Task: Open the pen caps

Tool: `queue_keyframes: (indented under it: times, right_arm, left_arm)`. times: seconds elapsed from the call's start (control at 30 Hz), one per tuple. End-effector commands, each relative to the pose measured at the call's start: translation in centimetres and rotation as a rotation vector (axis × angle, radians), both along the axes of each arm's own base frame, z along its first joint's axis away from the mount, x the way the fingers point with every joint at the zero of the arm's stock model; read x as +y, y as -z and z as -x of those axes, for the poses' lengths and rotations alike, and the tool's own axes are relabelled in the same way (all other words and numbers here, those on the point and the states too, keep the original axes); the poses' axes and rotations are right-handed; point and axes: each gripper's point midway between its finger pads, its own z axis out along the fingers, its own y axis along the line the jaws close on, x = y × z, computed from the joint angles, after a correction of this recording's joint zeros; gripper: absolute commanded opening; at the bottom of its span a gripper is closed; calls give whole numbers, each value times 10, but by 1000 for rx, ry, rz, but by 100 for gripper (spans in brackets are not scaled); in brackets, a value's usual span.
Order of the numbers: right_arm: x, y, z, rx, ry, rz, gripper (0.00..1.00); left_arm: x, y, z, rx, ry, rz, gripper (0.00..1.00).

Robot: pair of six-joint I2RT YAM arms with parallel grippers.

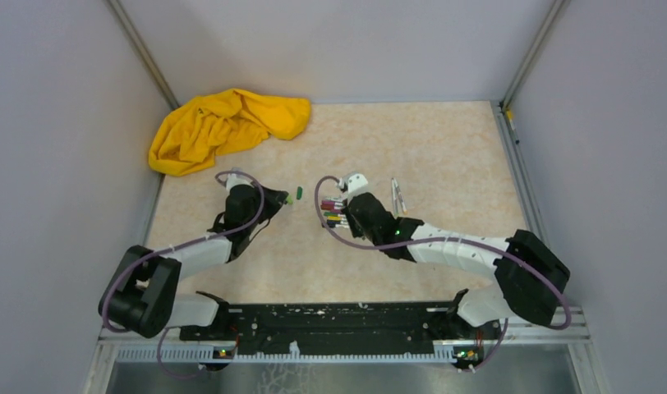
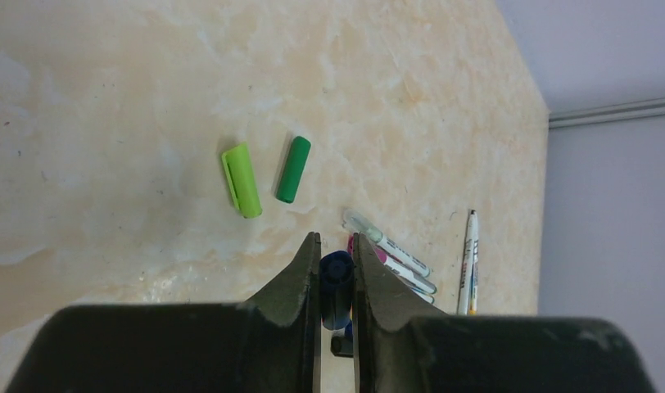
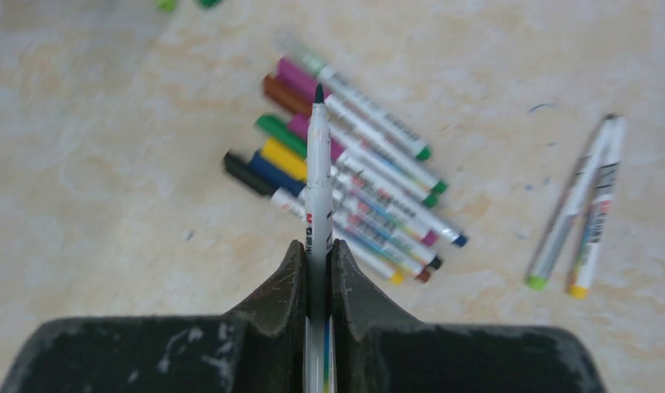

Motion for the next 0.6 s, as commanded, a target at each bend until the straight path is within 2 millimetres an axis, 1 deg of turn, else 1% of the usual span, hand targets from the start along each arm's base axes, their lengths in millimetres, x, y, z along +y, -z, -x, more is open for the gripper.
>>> queue_keyframes:
  times: [0.0,0.1,0.23,0.33,0.43,0.47,0.57]
  right_arm:
    - [-33,-30,-63,-95,246,-13,0]
    - [-57,-23,-90,-95,350,16,0]
    - [-76,-13,-114,-76,419,43,0]
    - [-84,-7,-127,-57,446,47,0]
    - [-87,-3,-139,-45,468,56,0]
    - [-91,3,-139,-25,476,81,0]
    - [-97,11,-143,-6,493,112,0]
  left_arm:
    - [3,12,-11,60,1,-94,1]
    - [2,26,-10,94,6,-101,7]
    - [-1,44,-10,140,18,-110,11]
    - [-2,53,-10,157,21,-104,15]
    - [-3,59,-9,169,19,-97,21]
    - [-4,61,-10,171,21,-95,23]
    - [-5,68,-11,185,23,-90,24]
